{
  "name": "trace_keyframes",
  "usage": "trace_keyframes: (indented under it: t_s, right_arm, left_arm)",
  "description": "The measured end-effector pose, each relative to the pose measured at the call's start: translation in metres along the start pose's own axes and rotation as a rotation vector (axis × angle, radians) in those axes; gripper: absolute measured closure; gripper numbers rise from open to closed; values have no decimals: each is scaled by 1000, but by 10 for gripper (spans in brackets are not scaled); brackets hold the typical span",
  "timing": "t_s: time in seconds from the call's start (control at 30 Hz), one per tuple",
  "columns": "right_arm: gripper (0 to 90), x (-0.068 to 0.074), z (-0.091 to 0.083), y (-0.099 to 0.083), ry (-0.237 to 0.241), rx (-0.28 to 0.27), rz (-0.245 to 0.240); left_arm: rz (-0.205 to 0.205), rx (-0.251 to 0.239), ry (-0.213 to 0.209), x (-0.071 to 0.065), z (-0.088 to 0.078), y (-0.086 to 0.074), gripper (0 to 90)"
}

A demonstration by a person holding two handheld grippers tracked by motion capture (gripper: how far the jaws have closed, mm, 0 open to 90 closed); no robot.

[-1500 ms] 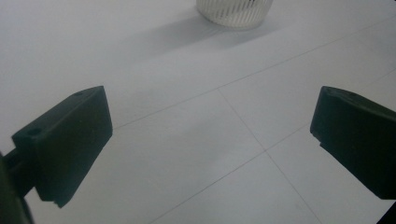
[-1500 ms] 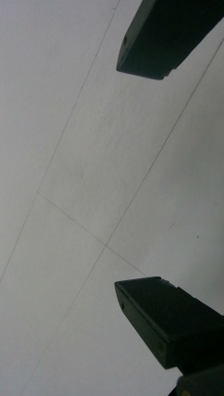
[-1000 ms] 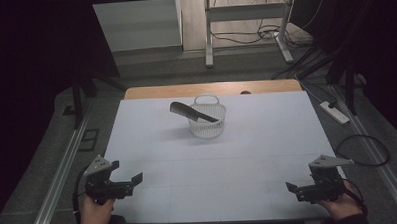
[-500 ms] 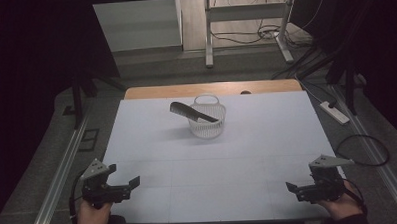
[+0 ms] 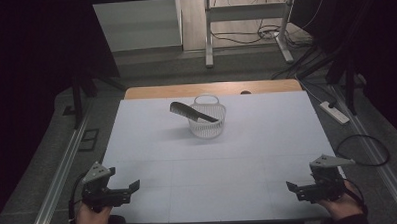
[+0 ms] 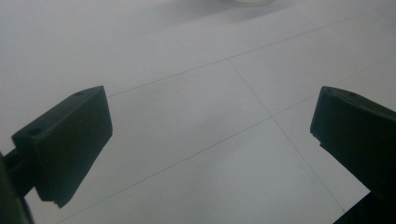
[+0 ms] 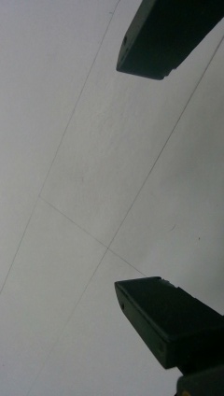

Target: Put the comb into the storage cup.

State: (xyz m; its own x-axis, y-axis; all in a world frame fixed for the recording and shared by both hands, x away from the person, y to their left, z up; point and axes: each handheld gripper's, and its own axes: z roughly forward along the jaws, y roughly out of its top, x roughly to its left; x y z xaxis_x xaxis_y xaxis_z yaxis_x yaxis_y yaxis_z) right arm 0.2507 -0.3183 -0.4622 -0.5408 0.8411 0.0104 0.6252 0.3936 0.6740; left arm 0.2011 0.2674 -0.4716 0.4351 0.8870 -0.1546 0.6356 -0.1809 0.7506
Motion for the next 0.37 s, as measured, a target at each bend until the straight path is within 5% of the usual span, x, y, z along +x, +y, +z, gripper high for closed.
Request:
trace_keyframes:
  t_s: [0.37]
  right_arm:
    - [0, 1, 1, 0, -1, 3, -10]
  left_arm:
    - [27, 46, 30, -5, 4, 1, 0]
